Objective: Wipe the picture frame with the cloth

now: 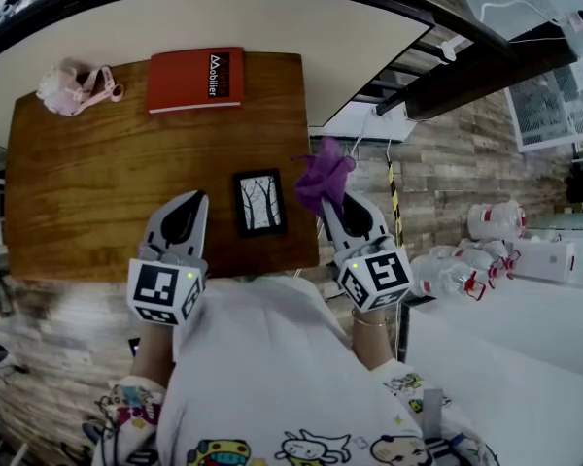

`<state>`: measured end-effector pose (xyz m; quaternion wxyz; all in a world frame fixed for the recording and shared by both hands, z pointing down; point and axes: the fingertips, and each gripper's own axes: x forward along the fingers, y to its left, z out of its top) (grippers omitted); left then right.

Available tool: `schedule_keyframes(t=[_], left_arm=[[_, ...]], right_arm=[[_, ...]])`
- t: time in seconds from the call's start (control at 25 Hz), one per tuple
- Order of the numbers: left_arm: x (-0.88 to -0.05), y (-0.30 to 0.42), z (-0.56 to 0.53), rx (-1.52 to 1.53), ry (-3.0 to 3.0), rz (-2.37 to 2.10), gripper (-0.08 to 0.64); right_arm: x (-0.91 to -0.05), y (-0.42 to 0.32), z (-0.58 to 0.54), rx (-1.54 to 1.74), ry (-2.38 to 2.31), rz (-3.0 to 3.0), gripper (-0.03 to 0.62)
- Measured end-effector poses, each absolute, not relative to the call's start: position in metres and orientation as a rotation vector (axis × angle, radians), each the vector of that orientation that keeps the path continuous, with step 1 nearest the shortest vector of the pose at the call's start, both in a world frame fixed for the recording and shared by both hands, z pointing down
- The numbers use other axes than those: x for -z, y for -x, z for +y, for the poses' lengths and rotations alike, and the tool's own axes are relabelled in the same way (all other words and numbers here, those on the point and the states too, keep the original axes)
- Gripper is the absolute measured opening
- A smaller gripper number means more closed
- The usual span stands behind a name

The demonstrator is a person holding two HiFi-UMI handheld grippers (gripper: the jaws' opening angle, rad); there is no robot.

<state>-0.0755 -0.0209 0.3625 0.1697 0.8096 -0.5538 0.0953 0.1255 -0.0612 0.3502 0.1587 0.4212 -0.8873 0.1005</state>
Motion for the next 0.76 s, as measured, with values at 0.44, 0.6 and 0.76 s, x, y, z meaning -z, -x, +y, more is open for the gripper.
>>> schedule_keyframes(t=[0.44,0.6,0.76], left_arm=[[-0.365,0.082,-0.024,-0.290,-2.327,-1.557,0.003],[-0.365,0.086,-0.029,-0.304,-2.338,-1.558,0.003],[-0.367,0.088,-0.033,-0.316,-2.345,-1.561,0.003]], right_arm=[[-0.353,-0.127,-0.059,-0.289,-1.206,-2.524,0.064],[-0.353,-0.127,-0.062,-0.282,-1.208,-2.518,0.064],[-0.355,-0.126,-0.065,-0.278,-1.209,-2.522,0.064]])
